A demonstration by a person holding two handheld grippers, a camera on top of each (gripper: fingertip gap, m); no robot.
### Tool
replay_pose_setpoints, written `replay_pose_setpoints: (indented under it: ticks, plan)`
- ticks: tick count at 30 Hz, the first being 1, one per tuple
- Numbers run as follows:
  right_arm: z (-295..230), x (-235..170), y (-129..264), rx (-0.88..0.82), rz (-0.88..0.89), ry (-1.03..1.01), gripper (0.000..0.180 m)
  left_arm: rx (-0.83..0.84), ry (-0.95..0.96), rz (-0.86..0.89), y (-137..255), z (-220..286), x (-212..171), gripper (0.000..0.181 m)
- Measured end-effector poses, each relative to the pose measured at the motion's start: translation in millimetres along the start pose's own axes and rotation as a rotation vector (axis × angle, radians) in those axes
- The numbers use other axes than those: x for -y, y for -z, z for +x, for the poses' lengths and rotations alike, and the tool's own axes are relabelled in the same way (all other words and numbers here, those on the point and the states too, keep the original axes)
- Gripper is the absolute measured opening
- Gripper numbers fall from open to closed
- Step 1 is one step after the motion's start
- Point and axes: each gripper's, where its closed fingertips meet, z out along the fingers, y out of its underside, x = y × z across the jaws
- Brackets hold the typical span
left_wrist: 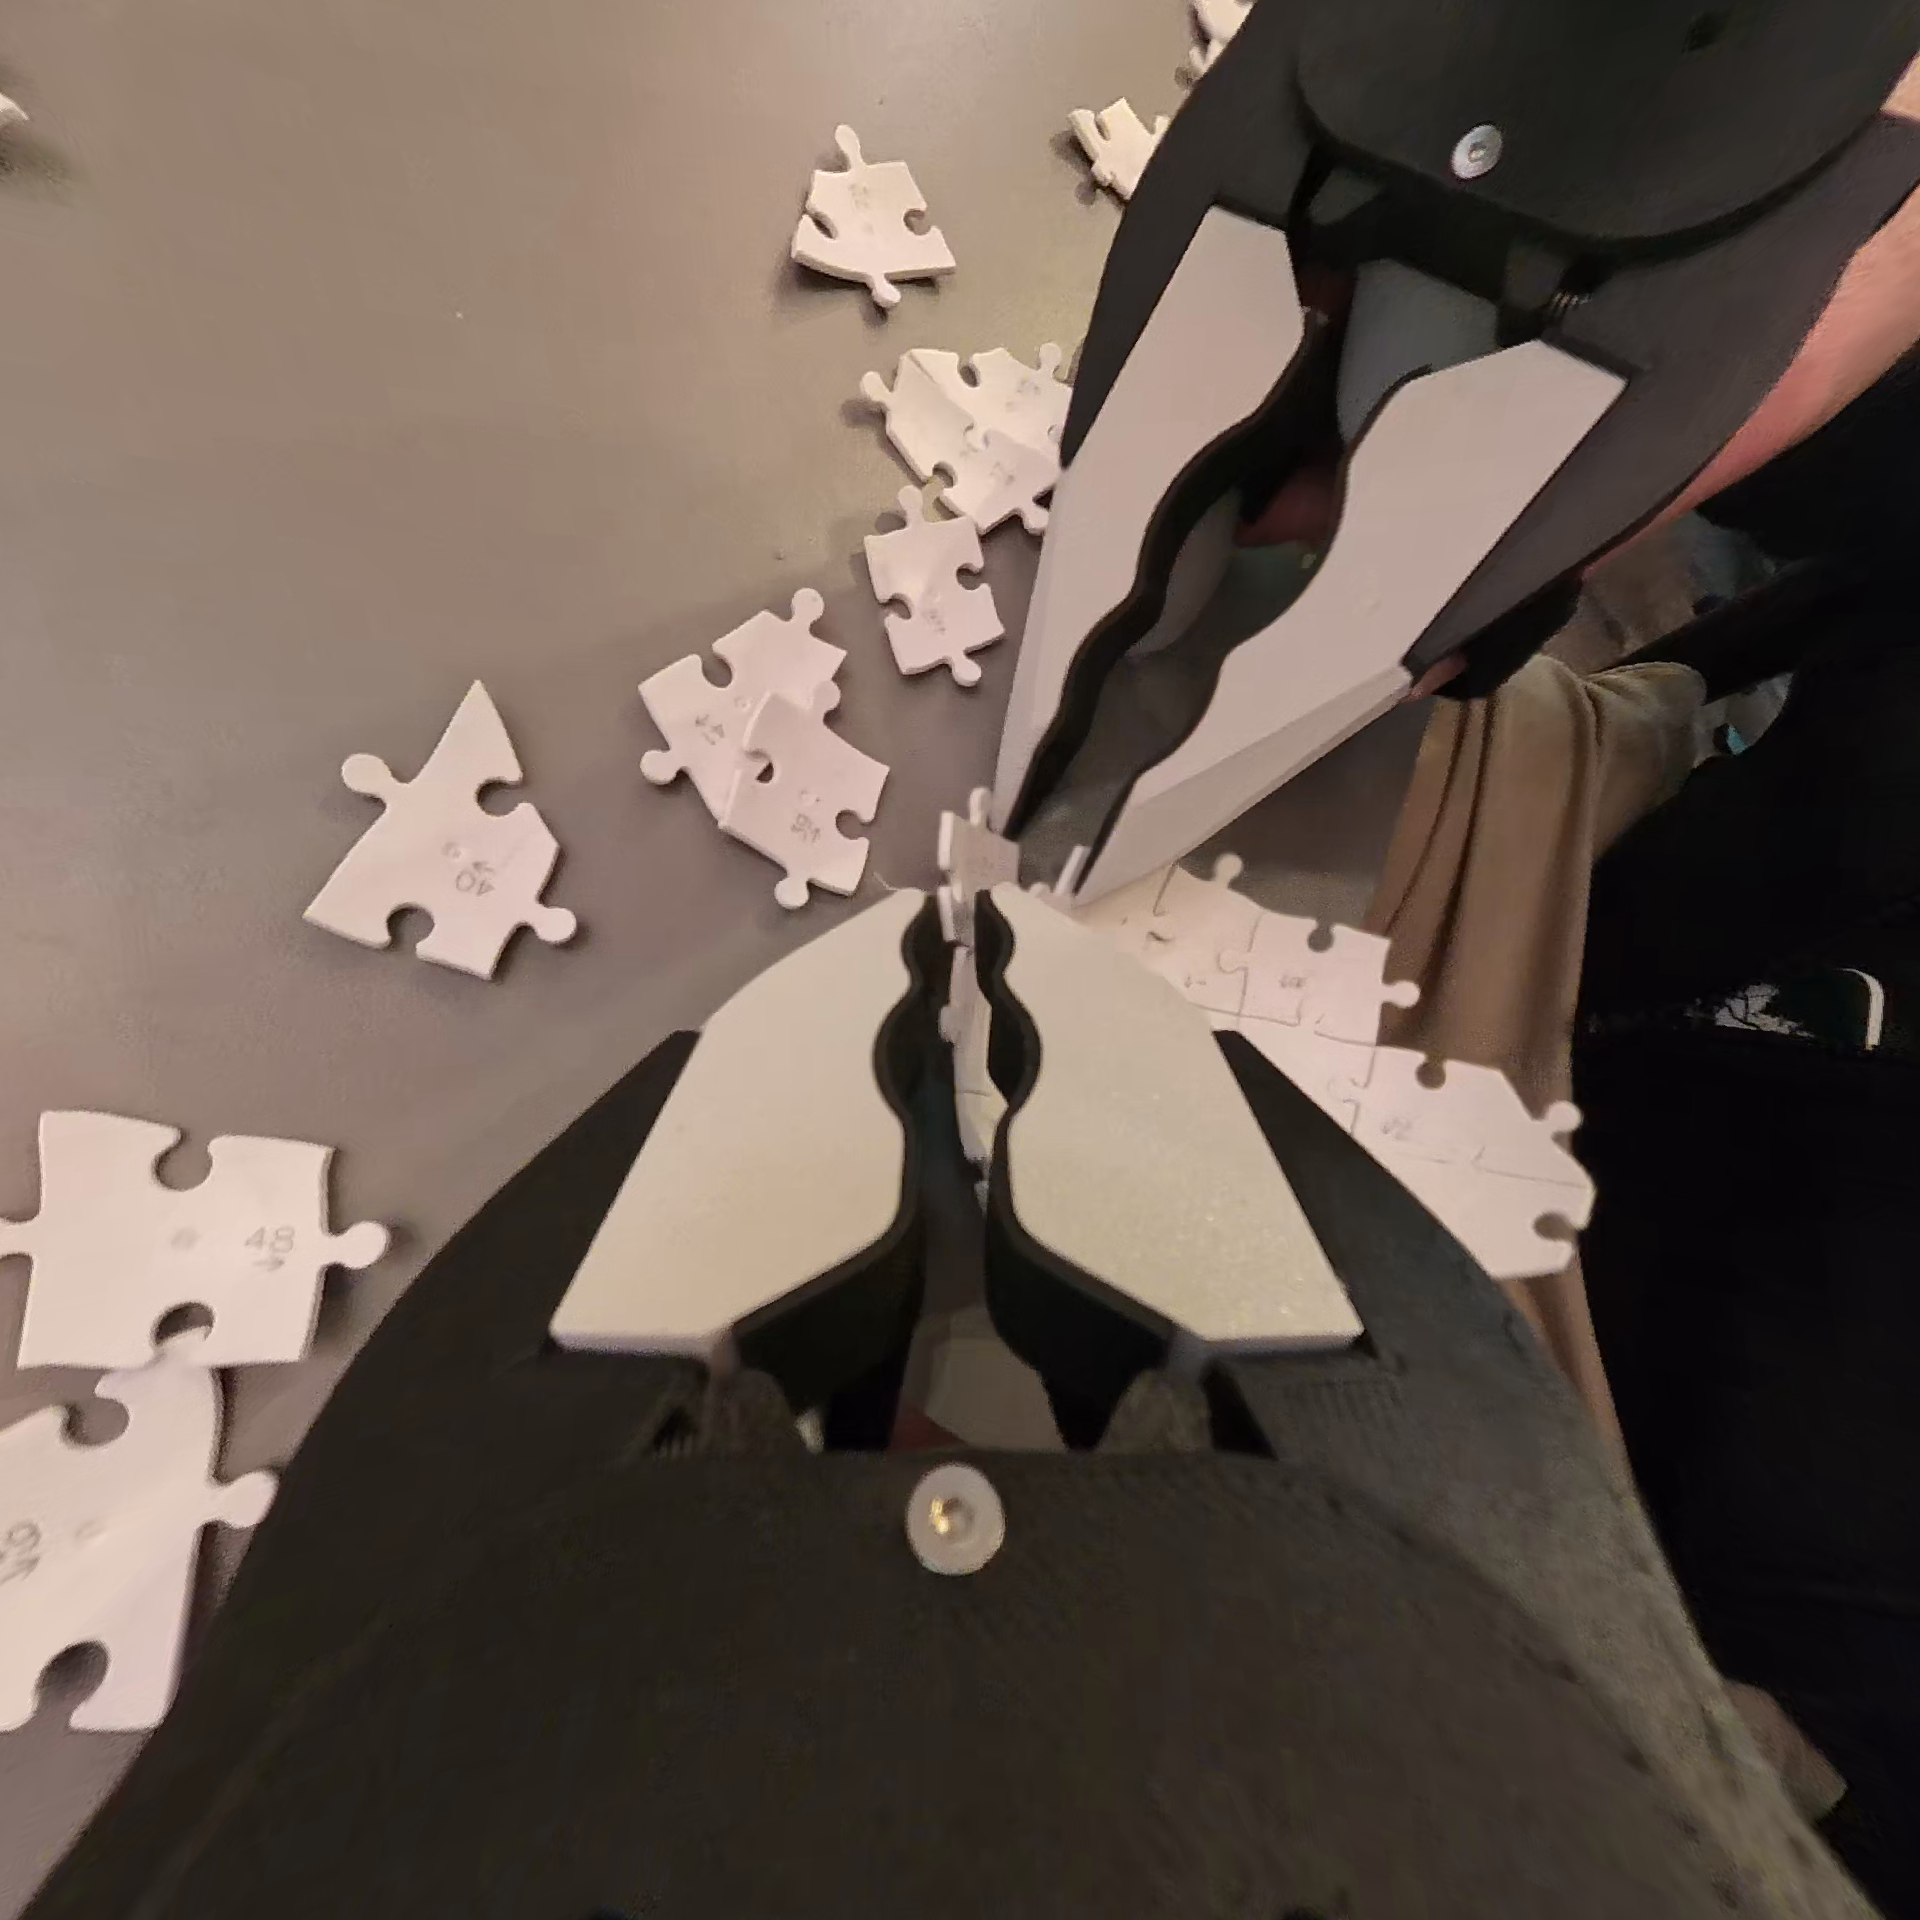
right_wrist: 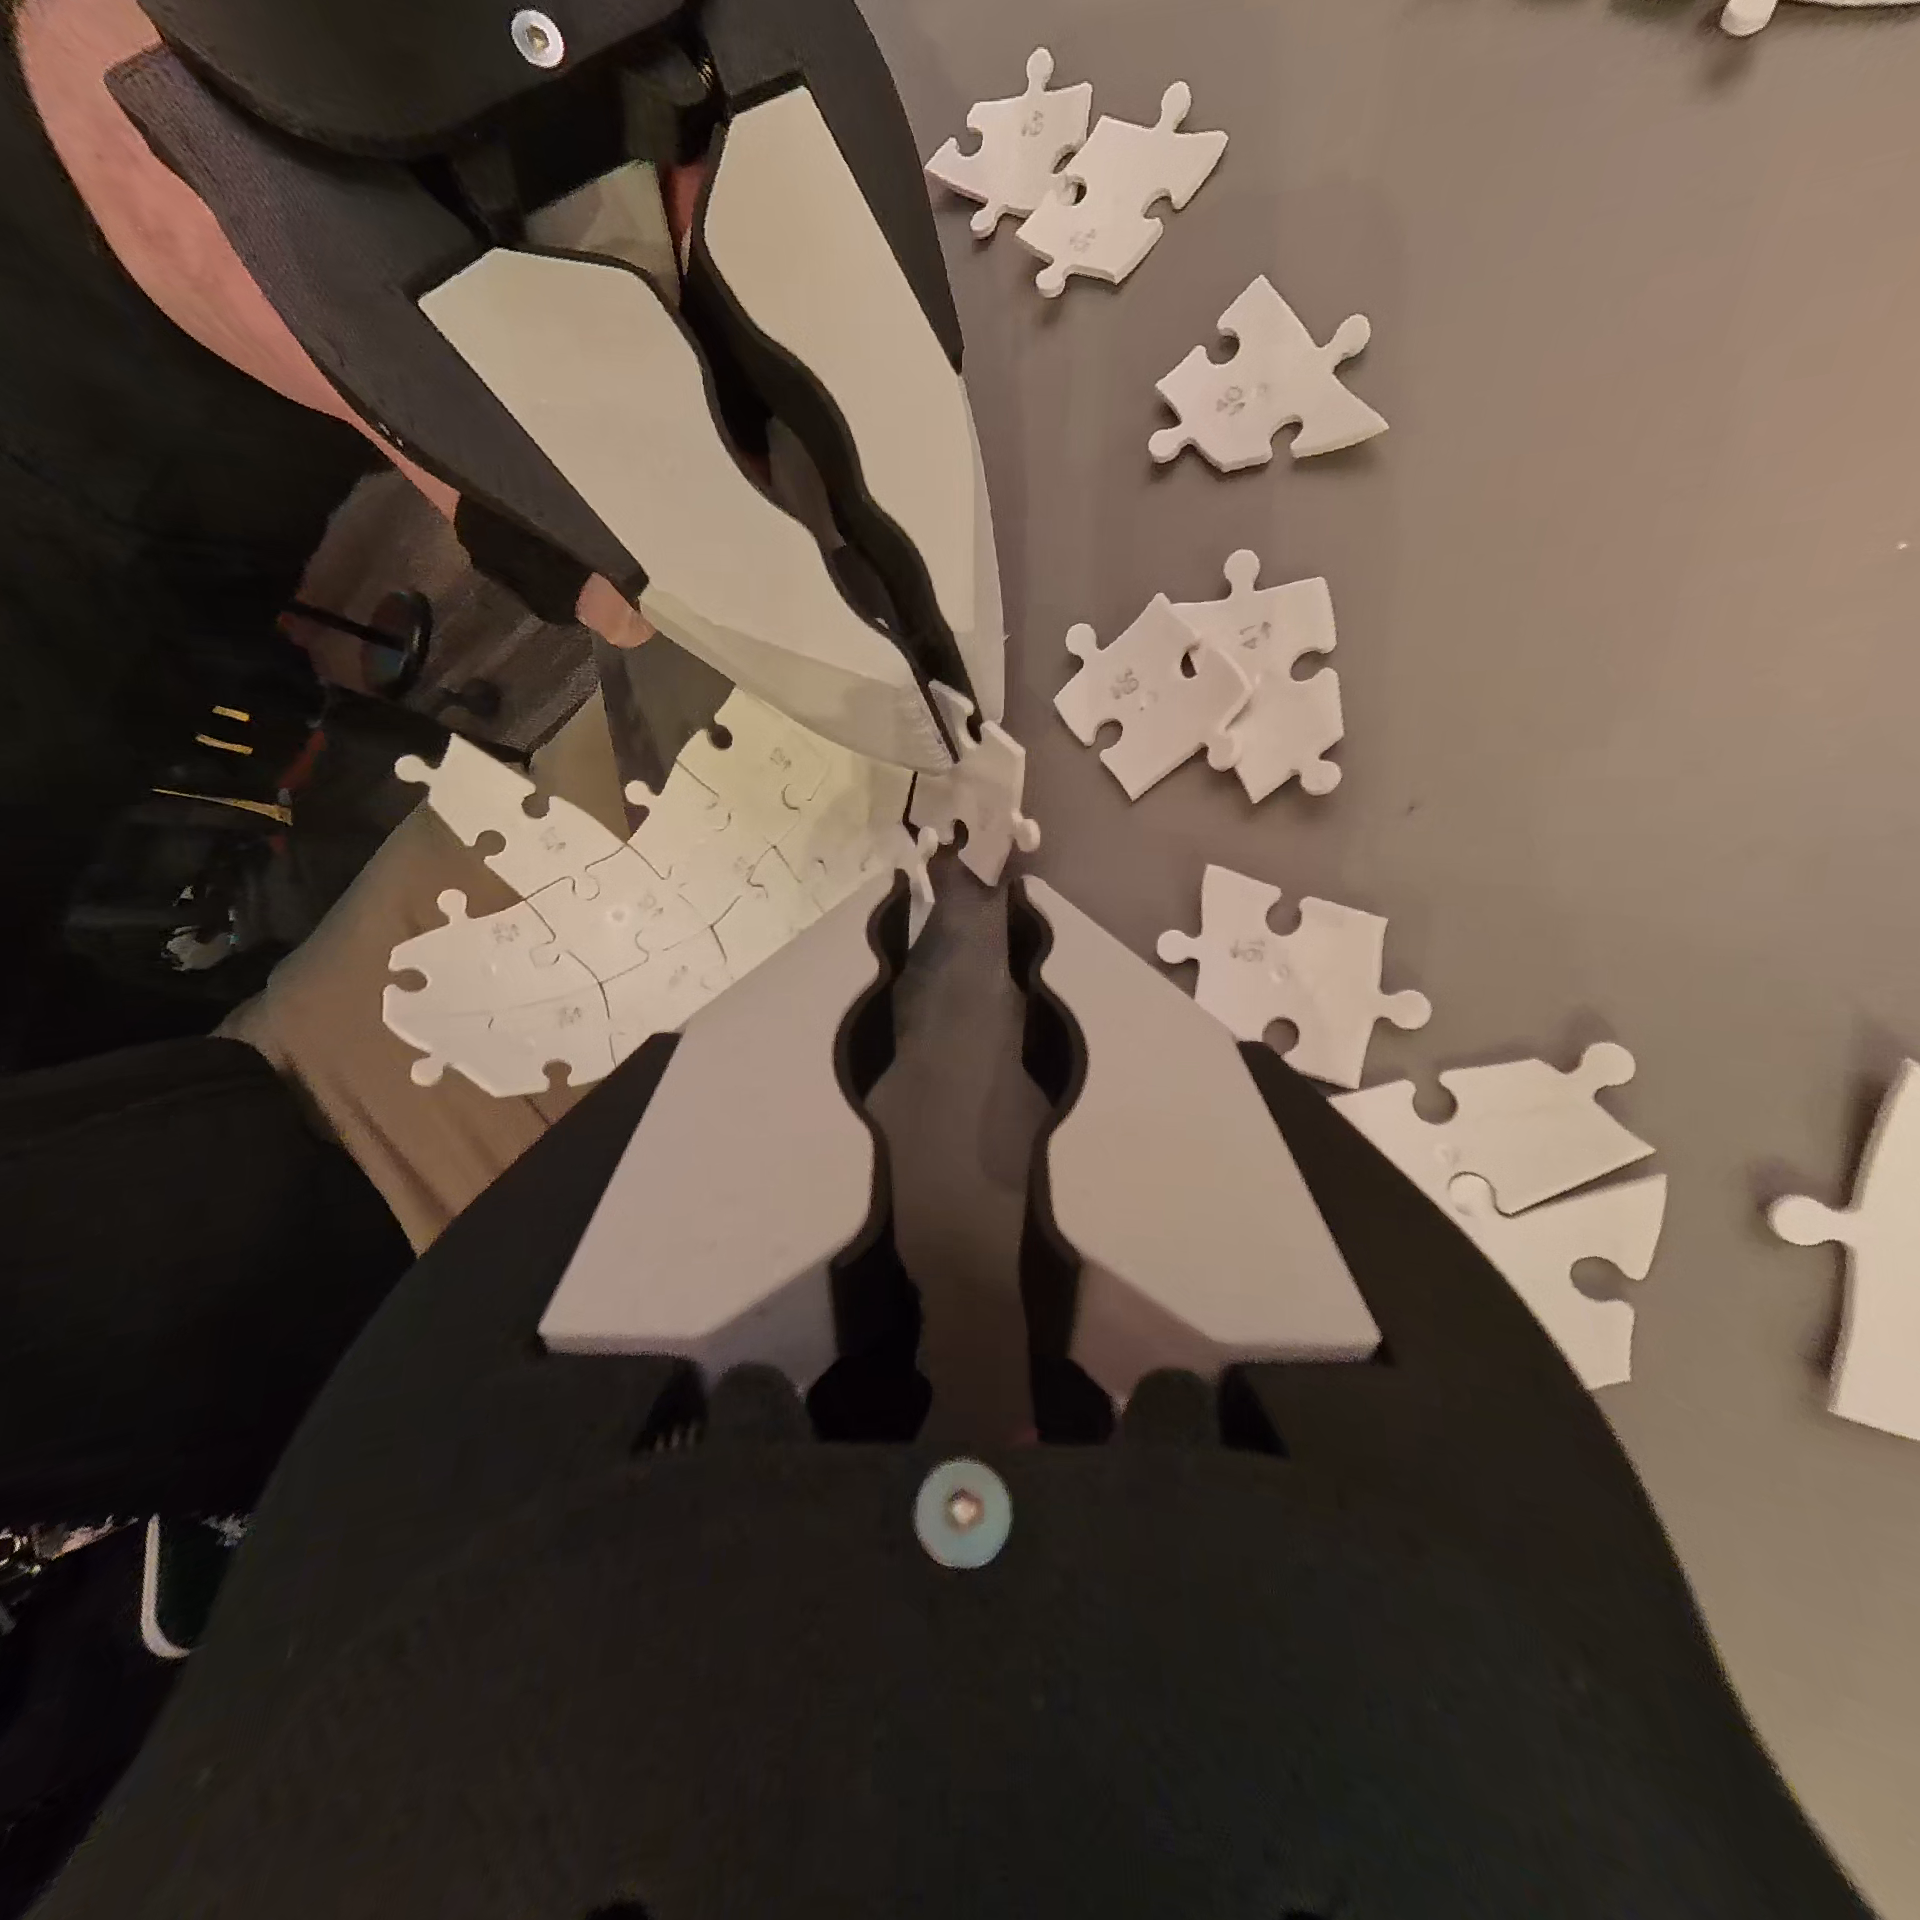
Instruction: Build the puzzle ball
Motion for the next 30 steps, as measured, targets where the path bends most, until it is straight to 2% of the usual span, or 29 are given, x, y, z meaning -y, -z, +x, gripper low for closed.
replay_pose_setpoints:
  ticks: [15,26,30]
  plan:
    - [-3.0,1.8,-2.5,0.044,0.029,-0.018,0.018,-0.067,0.012,0.078,5.5,6.4,5.5,0.003]
    - [-7.6,8.2,-1.8,0.113,0.078,-0.053,0.002,-0.103,0.02,0.121,10.7,9.0,9.6,0.004]
    - [-10.7,10.7,-1.4,0.126,0.086,-0.036,0.0,-0.139,0.027,0.124,12.7,13.9,9.0,0.015]
